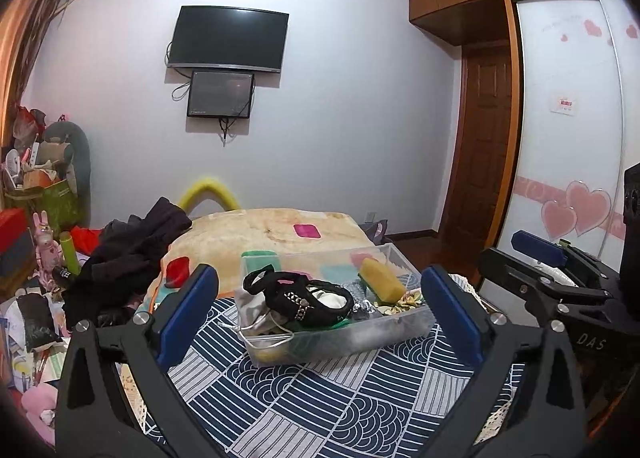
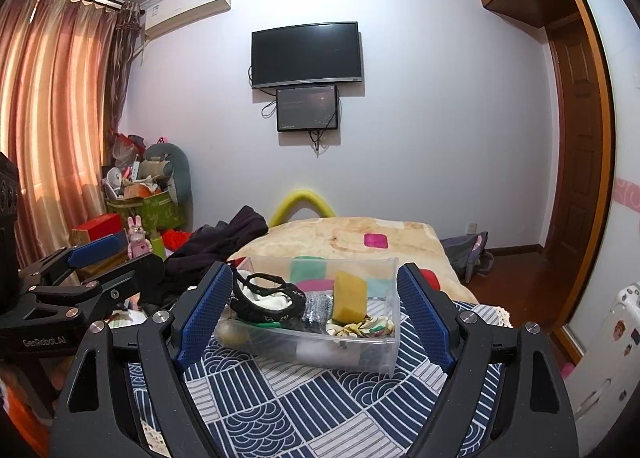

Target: Organize soft objects

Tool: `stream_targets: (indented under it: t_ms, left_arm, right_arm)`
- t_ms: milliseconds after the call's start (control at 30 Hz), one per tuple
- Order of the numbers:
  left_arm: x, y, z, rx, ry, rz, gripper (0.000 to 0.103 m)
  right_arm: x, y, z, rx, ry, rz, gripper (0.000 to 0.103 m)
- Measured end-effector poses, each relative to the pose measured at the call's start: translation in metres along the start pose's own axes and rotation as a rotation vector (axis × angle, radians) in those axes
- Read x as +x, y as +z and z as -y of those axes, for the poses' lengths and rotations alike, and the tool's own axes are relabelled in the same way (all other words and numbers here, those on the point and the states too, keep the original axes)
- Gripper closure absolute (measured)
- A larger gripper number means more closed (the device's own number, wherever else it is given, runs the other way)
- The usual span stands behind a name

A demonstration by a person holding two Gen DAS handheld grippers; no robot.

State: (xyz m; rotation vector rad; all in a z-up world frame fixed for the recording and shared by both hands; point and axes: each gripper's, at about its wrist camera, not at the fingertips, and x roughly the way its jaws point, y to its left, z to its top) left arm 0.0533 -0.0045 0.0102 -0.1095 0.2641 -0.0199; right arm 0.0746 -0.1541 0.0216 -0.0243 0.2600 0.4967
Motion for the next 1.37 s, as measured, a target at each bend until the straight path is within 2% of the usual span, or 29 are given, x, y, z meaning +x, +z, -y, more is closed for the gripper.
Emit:
stream_targets:
  t_ms: [567,833,1367]
  left_arm:
    - [-0.005,0.001,0.004,0.011,-0.011,0.007,0.0]
    - [-0.01,0.002,0.007,0.025,-0.009,0.034,0.0]
    - [-0.009,0.002,0.005,0.005,-0.015,0.01,0.0]
  right_arm:
    - [0.0,0.0,0.0,0.001,0.001,0.001,0.02]
    - [0.001,-0.001,-0.001,-0.003,0.008,-0.004,0.02]
    - [0.003,-0.001,-0.002,-0.008,0.018,-0.012,0.02]
